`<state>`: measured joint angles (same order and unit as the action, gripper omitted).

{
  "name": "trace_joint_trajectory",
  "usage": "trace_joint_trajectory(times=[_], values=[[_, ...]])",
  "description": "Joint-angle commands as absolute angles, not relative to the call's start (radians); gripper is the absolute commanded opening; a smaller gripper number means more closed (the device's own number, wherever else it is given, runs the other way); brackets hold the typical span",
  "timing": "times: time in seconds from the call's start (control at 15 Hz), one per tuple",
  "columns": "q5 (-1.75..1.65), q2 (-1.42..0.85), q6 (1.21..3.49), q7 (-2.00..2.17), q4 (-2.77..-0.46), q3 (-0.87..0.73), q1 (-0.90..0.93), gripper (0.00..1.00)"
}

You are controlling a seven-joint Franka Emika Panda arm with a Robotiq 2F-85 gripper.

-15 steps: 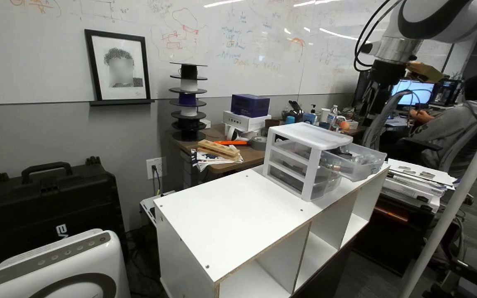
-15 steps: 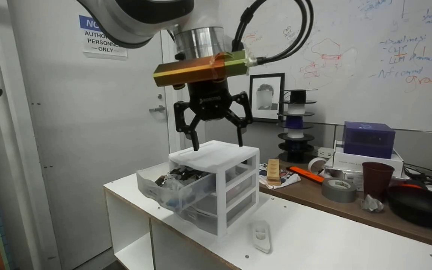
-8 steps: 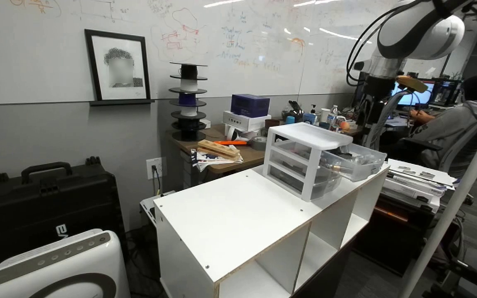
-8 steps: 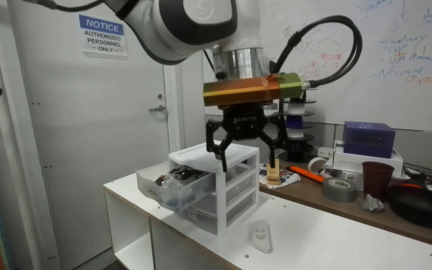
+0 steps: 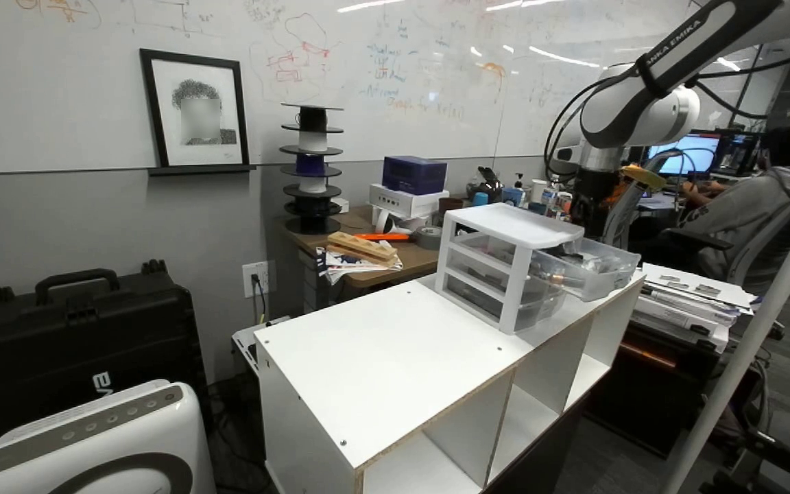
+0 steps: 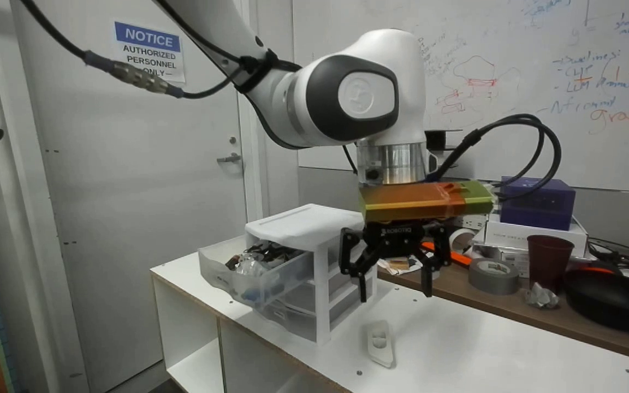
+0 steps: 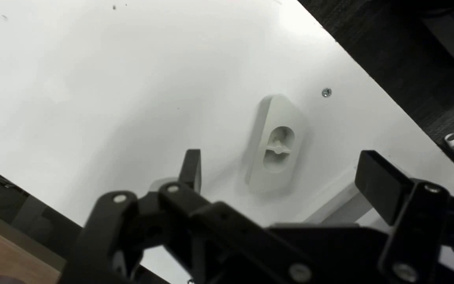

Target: Pick up the objects from the table, put them in the drawer and close the drawer.

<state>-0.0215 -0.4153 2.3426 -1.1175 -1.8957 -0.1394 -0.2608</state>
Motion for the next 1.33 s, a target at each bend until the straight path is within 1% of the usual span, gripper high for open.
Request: trace_joint_trajectory(times=[0.0,0.6,0.87,1.27], values=[[0.036,-0.48,2.334,-1.187,-1.828,-0.087,-0.326,1.0],[0.17,-0.554,2.385,-1.295,-1.825,-0.007,-0.407,1.0],[0.202,-0.579,2.402,-1.303,-1.815,0.014,-0.403,1.0],[0.167,-0.586,2.431,-1.286,-1.837,0.001,-0.393,1.0]])
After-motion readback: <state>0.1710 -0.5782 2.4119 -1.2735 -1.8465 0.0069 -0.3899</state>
